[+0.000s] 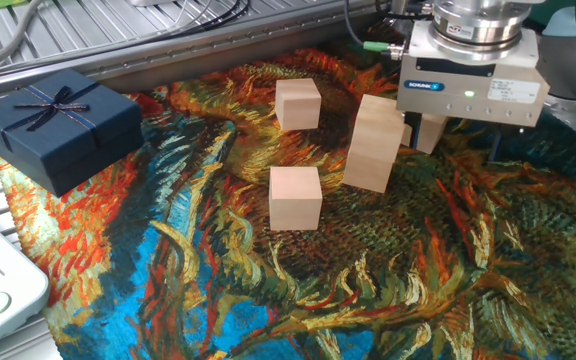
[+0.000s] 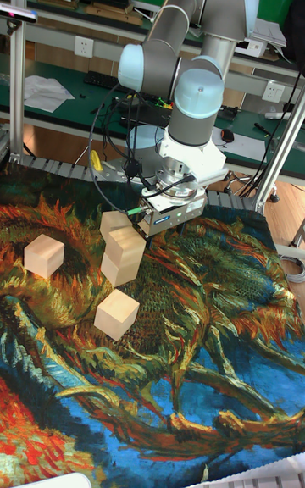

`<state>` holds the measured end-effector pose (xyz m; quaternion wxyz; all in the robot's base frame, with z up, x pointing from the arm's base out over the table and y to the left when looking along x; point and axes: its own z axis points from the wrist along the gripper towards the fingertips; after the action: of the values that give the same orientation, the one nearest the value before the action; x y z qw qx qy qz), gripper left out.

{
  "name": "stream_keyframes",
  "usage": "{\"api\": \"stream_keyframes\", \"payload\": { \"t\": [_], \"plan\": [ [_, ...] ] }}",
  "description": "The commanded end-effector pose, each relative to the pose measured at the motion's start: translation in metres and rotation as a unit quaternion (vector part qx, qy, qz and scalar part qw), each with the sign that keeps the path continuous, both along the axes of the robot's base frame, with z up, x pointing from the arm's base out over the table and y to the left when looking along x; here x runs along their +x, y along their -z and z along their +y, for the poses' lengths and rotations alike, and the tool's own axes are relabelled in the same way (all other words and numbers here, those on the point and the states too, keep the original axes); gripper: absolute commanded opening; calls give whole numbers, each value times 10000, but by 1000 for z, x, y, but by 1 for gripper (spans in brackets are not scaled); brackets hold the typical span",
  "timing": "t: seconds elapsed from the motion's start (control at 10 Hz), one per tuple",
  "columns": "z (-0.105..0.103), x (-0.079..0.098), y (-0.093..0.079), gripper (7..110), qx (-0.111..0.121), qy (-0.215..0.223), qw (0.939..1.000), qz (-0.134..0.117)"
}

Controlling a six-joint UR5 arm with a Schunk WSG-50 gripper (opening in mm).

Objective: Stack the blocks in a vertical line of five

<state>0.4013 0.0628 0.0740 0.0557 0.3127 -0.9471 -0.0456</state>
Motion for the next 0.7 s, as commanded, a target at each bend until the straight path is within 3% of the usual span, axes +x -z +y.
{"api": "stream_keyframes", "payload": {
  "t": [0.0,0.6],
  "plan": [
    [5,4,-1,88,67,53,10000,-51],
    [1,9,-4,88,-141,139,9997,-172]
  ]
}}
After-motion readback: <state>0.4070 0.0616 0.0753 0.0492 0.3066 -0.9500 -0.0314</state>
